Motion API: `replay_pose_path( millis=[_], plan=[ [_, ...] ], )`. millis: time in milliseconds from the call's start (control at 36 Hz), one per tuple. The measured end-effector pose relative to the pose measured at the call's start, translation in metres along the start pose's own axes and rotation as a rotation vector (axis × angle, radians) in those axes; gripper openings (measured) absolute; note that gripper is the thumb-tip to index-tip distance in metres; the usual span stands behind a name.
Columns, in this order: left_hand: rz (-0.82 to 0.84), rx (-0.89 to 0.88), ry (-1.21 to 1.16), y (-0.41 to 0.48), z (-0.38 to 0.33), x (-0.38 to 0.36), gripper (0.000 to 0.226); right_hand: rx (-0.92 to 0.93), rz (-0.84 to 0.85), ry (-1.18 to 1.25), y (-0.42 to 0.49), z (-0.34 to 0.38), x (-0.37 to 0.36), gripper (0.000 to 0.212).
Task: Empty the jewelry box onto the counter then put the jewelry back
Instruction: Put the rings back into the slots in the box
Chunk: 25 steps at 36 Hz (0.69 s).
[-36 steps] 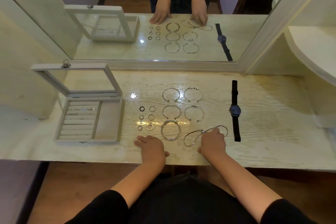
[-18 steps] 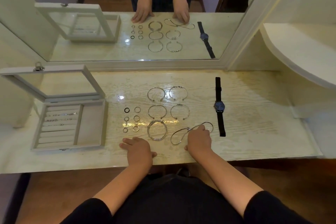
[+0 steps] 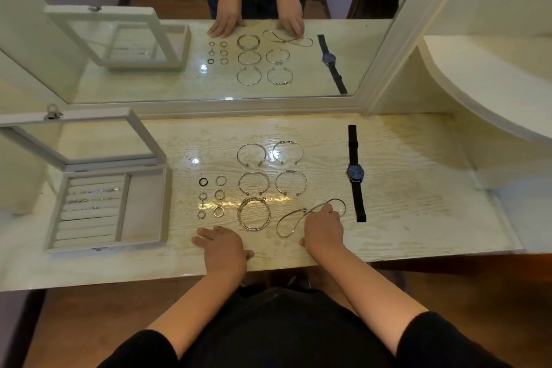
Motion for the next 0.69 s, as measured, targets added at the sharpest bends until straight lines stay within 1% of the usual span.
replay_pose_path(
  millis=[167,278,417,694],
  plan=[
    [0.016,-0.019,-0.030,-0.0026,0.0010,0.0023,0.098,-0.003,0.003,-0.005,0.0000,-0.0002,0.0008,0.046],
    [0.013,-0.043,0.002,-0.0051,0.0008,0.0045,0.096,-0.004,0.007,-0.011,-0.0001,0.0000,0.0011,0.046],
    [0.026,-0.029,-0.028,-0.0055,0.0011,0.0045,0.096,0.017,-0.016,-0.017,-0.0006,-0.0009,0.0007,0.041],
    [0.015,-0.012,-0.036,-0.0062,0.0000,0.0023,0.097,0.024,-0.020,-0.023,-0.0014,-0.0010,0.0015,0.046]
  ],
)
Point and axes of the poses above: each hand's wrist, its own y-axis towards the middle knuckle, its own x-axis out of the back of the hand, z = x × y, the point moved 1 cm from there along y, towards the middle knuckle, and after that the axes turned 2 degrees about z, right-handed, at the moved point
